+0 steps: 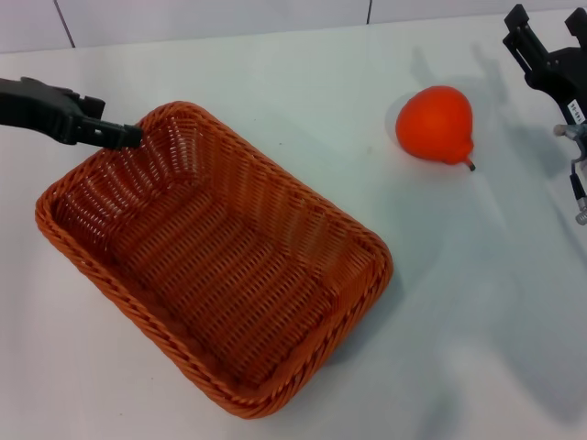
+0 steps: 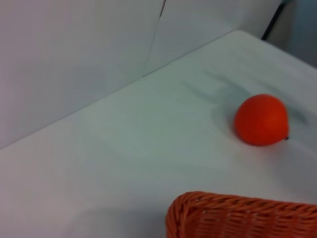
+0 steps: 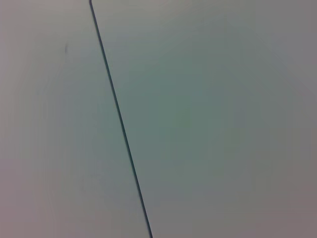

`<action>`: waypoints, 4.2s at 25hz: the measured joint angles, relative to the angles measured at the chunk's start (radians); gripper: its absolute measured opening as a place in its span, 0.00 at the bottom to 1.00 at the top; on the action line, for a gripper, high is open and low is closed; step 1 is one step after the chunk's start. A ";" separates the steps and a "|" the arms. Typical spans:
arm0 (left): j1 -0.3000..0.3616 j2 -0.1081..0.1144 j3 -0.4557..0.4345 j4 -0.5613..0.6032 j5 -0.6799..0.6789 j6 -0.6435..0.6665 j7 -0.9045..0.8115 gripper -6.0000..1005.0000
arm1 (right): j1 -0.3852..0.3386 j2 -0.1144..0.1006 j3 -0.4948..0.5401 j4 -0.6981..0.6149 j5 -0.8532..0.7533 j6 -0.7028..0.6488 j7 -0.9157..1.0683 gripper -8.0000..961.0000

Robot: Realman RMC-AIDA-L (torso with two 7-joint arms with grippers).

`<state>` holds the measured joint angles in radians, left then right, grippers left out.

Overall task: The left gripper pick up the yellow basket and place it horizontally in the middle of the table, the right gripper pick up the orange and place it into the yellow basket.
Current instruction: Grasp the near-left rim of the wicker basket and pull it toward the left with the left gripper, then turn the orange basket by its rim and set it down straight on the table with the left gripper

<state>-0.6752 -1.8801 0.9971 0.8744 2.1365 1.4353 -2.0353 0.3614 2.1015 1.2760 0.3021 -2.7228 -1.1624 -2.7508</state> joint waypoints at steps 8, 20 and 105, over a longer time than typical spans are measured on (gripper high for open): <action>-0.037 -0.041 -0.009 0.007 0.147 -0.039 -0.003 0.87 | -0.001 0.000 -0.011 0.000 0.000 0.000 0.000 0.98; -0.078 -0.096 -0.023 0.012 0.340 -0.055 -0.010 0.87 | -0.010 0.000 -0.017 0.000 0.000 -0.004 0.001 0.98; -0.001 -0.172 -0.596 0.027 0.403 0.036 -0.373 0.17 | 0.013 -0.009 -0.017 -0.009 0.000 0.027 0.028 0.98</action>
<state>-0.6766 -2.0518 0.4015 0.9014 2.5393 1.4708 -2.4082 0.3747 2.0922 1.2595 0.2930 -2.7228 -1.1350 -2.7228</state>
